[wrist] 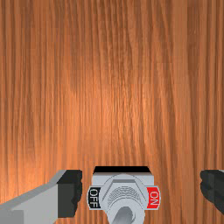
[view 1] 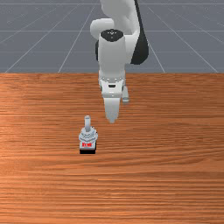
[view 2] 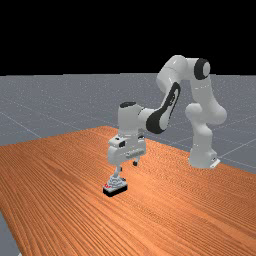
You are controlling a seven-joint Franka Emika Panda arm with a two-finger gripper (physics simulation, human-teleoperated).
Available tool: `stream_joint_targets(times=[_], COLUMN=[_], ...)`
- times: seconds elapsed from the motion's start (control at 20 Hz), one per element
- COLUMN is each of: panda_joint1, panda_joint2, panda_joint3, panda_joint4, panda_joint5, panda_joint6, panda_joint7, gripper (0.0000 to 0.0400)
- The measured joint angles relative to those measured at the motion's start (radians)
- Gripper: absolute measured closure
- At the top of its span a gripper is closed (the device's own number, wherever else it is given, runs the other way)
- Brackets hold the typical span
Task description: Turn on the trigger
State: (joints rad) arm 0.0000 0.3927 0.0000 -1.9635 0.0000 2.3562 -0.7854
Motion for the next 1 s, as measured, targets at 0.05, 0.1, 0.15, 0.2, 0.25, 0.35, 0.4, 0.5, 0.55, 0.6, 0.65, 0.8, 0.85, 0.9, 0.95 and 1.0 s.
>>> stream_joint_targets(times=[0.05,0.1,0.15,0.2,0.25,0.35,0.4,0.5,0.55,0.6,0.65,0.8,0.85,0.9,0.95,1.0], panda_joint1=[0.0,0.0,0.0,0.0,0.0,-0.028,-0.031,-0.008,-0.009,0.047,0.081,0.011,0.054,0.019,0.017,0.016], panda_joint2=[0.027,0.065,0.106,0.149,0.194,0.189,0.178,0.163,0.158,0.167,0.184,0.222,0.212,0.212,0.212,0.214], panda_joint3=[0.0,0.0,0.0,0.0,0.0,0.028,0.031,0.008,0.008,-0.048,-0.082,-0.009,-0.054,-0.018,-0.018,-0.017], panda_joint4=[0.003,0.003,0.005,0.01,0.02,-0.022,-0.043,-0.065,-0.066,-0.046,-0.018,0.056,0.012,0.009,0.008,0.009], panda_joint5=[0.0,0.0,0.0,0.0,0.0,0.033,0.036,0.0,0.0,-0.059,-0.1,-0.013,-0.064,-0.012,-0.012,-0.013], panda_joint6=[0.043,0.083,0.122,0.159,0.194,0.209,0.218,0.223,0.219,0.206,0.185,0.102,0.189,0.193,0.193,0.194], panda_joint7=[0.0,0.0,0.0,0.0,0.0,-0.037,-0.04,-0.024,-0.026,0.061,0.106,0.01,0.069,0.037,0.037,0.031], gripper=[0.0157,0.0252,0.031,0.0346,0.0367,0.0388,0.0393,0.0397,0.0398,0.0399,0.0399,0.04,0.04,0.04,0.04,0.04])
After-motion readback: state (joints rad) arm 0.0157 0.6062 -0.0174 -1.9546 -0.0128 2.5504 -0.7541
